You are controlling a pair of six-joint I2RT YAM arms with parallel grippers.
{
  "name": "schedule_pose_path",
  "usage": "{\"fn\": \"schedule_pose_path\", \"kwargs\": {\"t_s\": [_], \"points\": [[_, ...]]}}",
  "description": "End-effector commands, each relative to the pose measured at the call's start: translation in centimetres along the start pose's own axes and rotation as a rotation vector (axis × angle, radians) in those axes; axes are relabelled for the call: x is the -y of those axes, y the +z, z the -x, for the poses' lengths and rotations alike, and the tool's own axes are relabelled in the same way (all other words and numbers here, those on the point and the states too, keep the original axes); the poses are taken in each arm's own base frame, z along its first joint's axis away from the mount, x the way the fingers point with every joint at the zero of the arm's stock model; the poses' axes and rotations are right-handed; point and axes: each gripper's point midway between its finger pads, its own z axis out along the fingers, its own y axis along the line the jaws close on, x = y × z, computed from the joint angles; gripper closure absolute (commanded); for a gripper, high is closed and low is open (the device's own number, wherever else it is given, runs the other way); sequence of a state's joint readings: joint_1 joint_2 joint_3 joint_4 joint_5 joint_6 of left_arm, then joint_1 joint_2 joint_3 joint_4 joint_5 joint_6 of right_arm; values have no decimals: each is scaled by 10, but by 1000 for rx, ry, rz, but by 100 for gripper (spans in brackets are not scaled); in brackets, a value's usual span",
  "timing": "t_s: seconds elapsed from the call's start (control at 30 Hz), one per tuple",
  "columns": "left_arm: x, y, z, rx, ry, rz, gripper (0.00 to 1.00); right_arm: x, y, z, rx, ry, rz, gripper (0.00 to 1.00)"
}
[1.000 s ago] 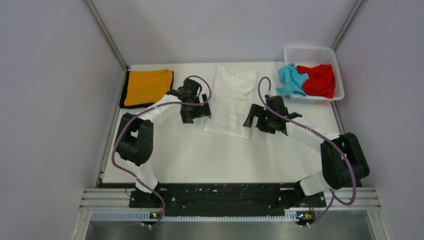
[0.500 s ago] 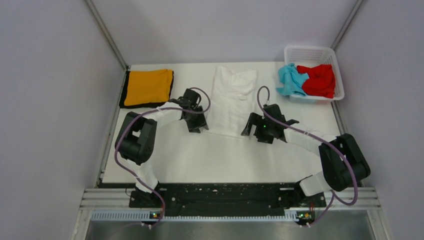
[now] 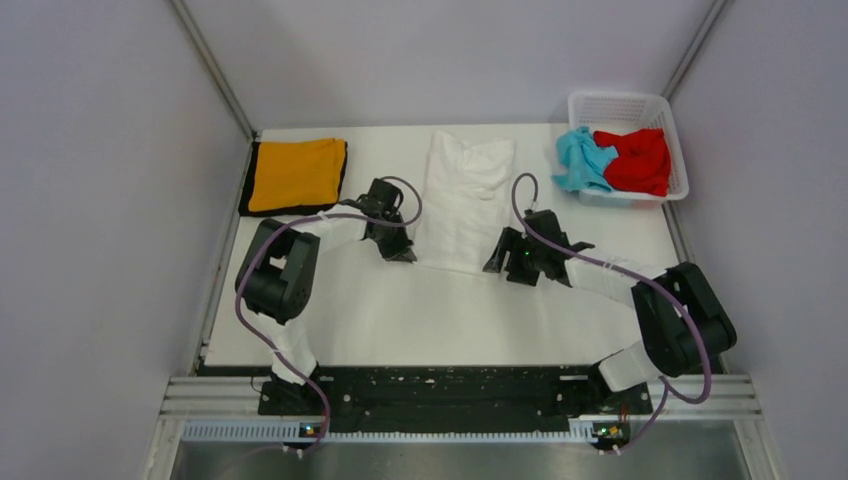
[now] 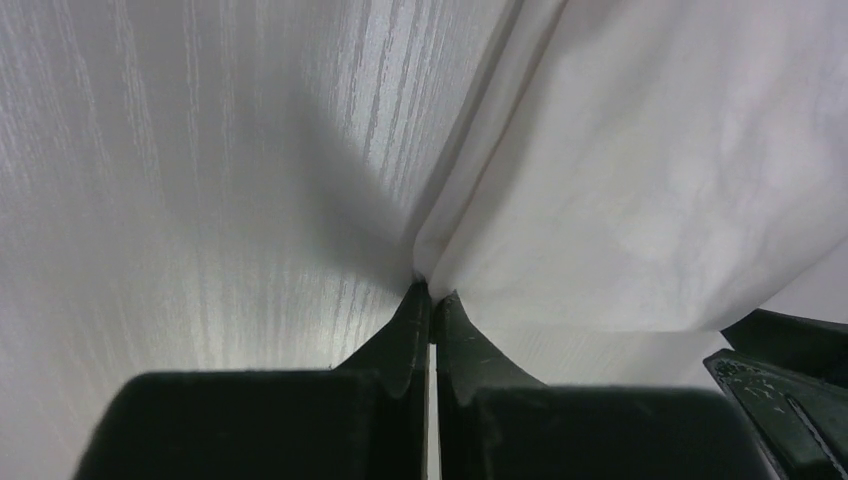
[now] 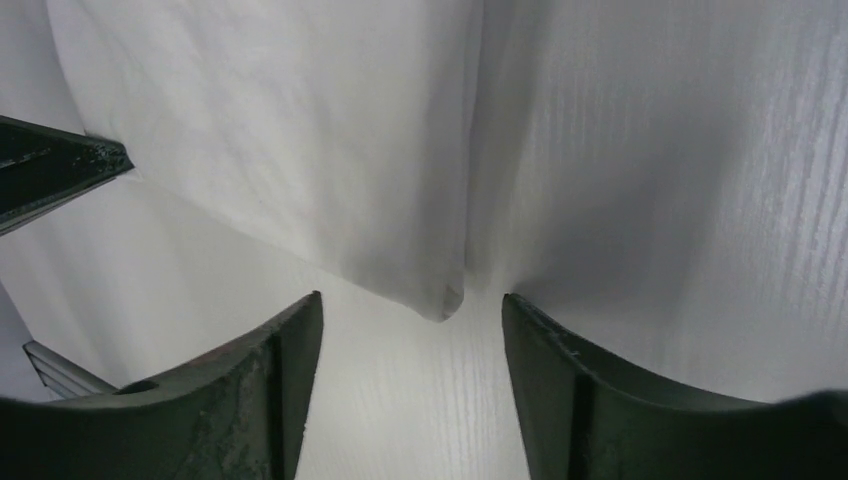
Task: Fold and stack the t-shirts
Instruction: Grab one side of the 2/3 rectangular tshirt with both arms, then fold the long partially folded tshirt into a neat square
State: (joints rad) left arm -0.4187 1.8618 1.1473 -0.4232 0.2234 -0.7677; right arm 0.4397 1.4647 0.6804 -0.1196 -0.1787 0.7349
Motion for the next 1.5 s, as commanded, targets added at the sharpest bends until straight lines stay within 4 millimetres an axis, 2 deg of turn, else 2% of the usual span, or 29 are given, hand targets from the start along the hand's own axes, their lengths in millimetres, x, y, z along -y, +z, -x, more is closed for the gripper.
{"fn": "schedule_pose_path", "kwargs": {"t_s": [0.0,0.13,0.27,0.37,0.47,0.6,0.7,0.77,0.87,1.03,1.13,1.23,1.3,1.47], "points": [[-24,22,-6,-17,-6,85,100,1,15,-13,-34,-6,10,40],[-34,24,-14,-31,-23,113,100,3,23,-17,-47,1,4,65],[-40,21,-22,-30,-34,109,100,13,27,-14,2,14,-22,100],[-42,12,-30,-31,-38,93,100,8,22,-23,-32,-13,21,100],[-52,0,-43,-9,-49,110,100,8,8,-45,-102,-71,34,100],[-74,-16,-75,-31,-67,133,100,14,-16,-82,-196,-105,44,100],[-84,-31,-100,-54,-72,137,100,10,-39,-107,-262,-111,70,100],[-84,-46,-115,-58,-82,130,100,3,-54,-116,-283,-130,77,100],[-72,-73,-136,-62,-39,97,100,-8,-78,-127,-320,-118,99,100],[-51,-123,-150,-49,-5,31,100,-36,-119,-135,-388,-91,213,100],[-42,-148,-147,-13,-3,0,100,-59,-145,-122,-371,-132,276,100],[-26,-167,-121,114,46,-47,100,-74,-157,-95,-321,-181,287,100],[-9,-178,-100,199,78,-85,100,-82,-159,-66,-257,-190,305,100],[27,-192,-37,423,106,-122,100,-79,-159,19,-1,-246,241,100]]}}
